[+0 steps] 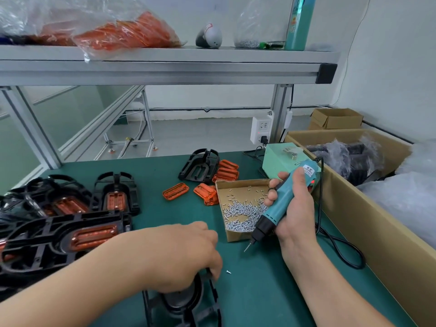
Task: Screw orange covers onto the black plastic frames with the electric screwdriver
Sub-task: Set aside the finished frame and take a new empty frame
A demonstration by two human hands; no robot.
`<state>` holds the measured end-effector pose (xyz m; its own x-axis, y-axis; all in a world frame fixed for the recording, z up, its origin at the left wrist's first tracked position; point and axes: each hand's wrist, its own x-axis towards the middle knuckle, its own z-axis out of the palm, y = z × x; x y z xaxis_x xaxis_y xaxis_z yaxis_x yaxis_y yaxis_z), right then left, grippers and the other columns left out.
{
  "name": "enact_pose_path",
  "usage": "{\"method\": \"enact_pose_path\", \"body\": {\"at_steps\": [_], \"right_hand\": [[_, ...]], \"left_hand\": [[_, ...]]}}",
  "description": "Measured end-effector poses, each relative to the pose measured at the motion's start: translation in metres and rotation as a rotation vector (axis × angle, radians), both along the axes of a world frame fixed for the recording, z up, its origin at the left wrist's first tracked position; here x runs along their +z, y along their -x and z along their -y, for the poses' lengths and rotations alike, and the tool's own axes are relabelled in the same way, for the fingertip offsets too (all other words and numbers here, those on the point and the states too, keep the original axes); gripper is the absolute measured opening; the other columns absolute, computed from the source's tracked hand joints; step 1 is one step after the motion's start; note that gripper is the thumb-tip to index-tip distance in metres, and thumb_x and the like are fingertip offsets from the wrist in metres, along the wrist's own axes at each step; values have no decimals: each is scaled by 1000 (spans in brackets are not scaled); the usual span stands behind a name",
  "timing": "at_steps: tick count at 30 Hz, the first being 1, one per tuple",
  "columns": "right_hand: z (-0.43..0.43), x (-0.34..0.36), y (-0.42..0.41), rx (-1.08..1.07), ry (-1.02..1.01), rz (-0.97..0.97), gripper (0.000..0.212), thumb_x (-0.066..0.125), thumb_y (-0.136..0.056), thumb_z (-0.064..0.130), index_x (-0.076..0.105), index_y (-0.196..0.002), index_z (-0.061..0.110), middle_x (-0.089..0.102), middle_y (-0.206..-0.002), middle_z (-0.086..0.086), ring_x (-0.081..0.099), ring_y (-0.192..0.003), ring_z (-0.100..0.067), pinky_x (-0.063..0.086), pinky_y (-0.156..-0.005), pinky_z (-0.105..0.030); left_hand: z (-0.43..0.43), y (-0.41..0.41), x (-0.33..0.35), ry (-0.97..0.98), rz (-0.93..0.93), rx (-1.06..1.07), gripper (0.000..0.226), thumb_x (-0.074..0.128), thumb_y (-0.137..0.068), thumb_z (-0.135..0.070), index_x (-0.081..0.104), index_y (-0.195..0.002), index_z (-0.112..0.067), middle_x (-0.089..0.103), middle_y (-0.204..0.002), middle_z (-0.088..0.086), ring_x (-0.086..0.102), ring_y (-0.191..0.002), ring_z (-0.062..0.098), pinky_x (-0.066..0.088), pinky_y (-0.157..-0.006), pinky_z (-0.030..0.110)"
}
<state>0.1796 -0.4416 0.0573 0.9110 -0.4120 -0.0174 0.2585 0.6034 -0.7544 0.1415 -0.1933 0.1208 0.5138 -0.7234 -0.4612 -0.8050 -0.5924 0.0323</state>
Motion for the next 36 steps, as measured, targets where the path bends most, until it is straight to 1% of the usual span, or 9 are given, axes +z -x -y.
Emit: {"method": "enact_pose_path", "body": {"at_steps": [8,12,15,18,22,25,28,32,36], "right_hand": [[-1,2,1,4,-4,-1,42,59,-103,56,62,-108,13,66,-82,-6,55,-55,-15,50,-49,-26],[-1,3,2,14,-12,6,43,61,-102,56,62,-109,13,66,-83,-6,56,-56,-14,51,-50,-26],[-1,3,3,12,-11,13,42,60,-103,55,62,-107,14,66,-83,-6,56,-56,-15,51,-50,-27],[-1,3,3,15,-26,6,40,60,-103,54,63,-106,14,66,-83,-6,55,-55,-15,50,-50,-26],[-2,4,4,27,-34,7,39,60,-104,53,62,-106,14,65,-82,-6,54,-55,-16,50,-49,-26],[-2,4,5,22,-37,6,39,60,-104,53,62,-107,14,65,-82,-5,55,-55,-15,50,-49,-27],[-2,5,5,21,-37,-4,41,61,-103,54,62,-109,14,66,-82,-5,56,-55,-15,51,-49,-26],[-1,4,5,23,-38,0,42,62,-102,55,62,-110,14,66,-83,-5,56,-56,-15,51,-51,-27],[0,2,5,22,-41,5,42,63,-101,55,62,-109,14,67,-84,-6,57,-57,-15,52,-51,-27]], "left_hand": [[1,20,-2,66,28,135,63,49,-92,3,64,-131,-44,38,-136,-6,30,-128,15,42,-105,41],[-10,31,-10,182,-8,260,81,41,-94,1,35,-151,-56,21,-160,-12,10,-152,8,28,-124,36],[-22,47,-19,237,154,498,62,43,-106,-41,12,-160,-44,20,-162,-5,18,-154,18,32,-123,37],[-22,63,-27,32,361,646,101,14,-88,-87,1,-164,-22,35,-152,2,41,-139,23,44,-107,33],[-13,78,-31,35,278,748,141,-6,-57,-104,1,-166,-14,33,-155,5,37,-142,25,44,-108,34],[-11,79,-31,65,202,747,127,17,-72,-98,0,-166,-15,16,-167,6,24,-150,26,35,-118,36],[-10,81,-32,42,122,681,112,36,-80,-75,-5,-166,-17,-8,-174,5,13,-155,25,28,-123,38],[-16,81,-34,43,73,584,112,54,-81,-56,-12,-165,-24,-22,-171,-7,0,-158,17,23,-125,37],[-23,80,-42,68,-11,375,101,55,-94,-47,-23,-159,-44,-36,-162,-23,-18,-155,0,-10,-123,24]]}}
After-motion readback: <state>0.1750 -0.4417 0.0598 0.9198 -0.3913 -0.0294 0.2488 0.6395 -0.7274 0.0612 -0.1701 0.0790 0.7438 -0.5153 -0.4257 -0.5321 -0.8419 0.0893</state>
